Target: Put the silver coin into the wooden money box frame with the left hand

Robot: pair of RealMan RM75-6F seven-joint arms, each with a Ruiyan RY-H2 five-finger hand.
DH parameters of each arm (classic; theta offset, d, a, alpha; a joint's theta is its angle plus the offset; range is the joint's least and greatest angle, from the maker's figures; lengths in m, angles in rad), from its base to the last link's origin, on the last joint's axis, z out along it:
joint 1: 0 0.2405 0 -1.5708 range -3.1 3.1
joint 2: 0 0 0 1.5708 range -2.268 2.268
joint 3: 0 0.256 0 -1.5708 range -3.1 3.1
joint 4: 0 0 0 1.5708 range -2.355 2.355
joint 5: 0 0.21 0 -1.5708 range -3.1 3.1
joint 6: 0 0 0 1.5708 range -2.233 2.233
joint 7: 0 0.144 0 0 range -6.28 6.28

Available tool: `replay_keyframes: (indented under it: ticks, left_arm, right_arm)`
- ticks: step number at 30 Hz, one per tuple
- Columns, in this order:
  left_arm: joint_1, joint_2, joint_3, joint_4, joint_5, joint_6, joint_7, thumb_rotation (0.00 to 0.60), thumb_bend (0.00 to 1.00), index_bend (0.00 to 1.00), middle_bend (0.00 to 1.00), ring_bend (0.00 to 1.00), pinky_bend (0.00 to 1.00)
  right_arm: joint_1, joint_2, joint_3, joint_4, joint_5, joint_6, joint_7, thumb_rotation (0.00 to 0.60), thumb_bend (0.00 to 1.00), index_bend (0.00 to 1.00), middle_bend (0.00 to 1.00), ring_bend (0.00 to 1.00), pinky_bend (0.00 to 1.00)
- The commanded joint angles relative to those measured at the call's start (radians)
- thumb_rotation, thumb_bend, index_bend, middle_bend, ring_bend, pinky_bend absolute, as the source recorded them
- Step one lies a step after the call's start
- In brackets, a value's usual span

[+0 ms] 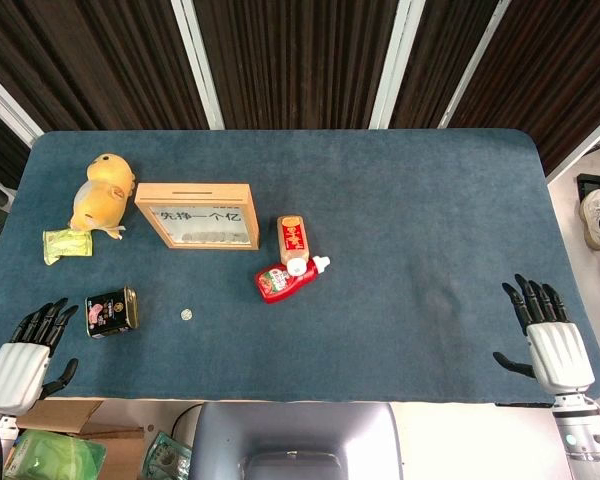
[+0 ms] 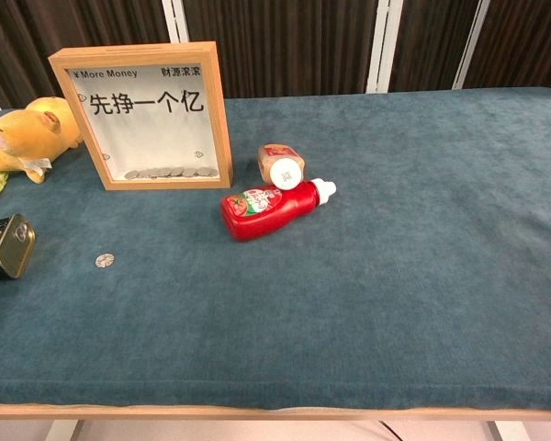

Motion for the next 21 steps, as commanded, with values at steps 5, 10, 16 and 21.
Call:
replay_keyframes:
  ticks: [5, 10, 16, 21]
  left_arm:
    - [-0.003, -0.038, -0.009, 0.023, 0.042, 0.042, -0.019, 0.600, 0.38, 0.00, 0.05, 0.04, 0.18]
    - [-0.030, -0.190, -0.023, 0.152, 0.155, 0.140, -0.120, 0.600, 0.38, 0.21, 0.73, 0.72, 0.89]
    - [-0.057, -0.253, 0.001, 0.205, 0.151, 0.070, -0.172, 0.600, 0.43, 0.45, 1.00, 1.00, 1.00]
    - [-0.089, -0.370, -0.013, 0.243, 0.088, -0.030, -0.099, 0.600, 0.44, 0.48, 1.00, 1.00, 1.00]
  right_arm:
    - [-0.004, 0.006, -0.003, -0.005, -0.003, 0.004, 0.008, 0.600, 0.16, 0.00, 0.00, 0.00, 0.00]
    - [-0.007, 0.008, -0.005, -0.005, -0.002, 0.005, 0.007, 0.600, 0.16, 0.00, 0.00, 0.00, 0.00]
    - [-0.007, 0.008, -0.002, -0.005, 0.001, 0.008, 0.005, 0.600, 0.16, 0.00, 0.00, 0.00, 0.00]
    - [-0.004, 0.005, 0.001, -0.006, 0.007, -0.001, 0.002, 0.600, 0.16, 0.00, 0.00, 0.00, 0.00]
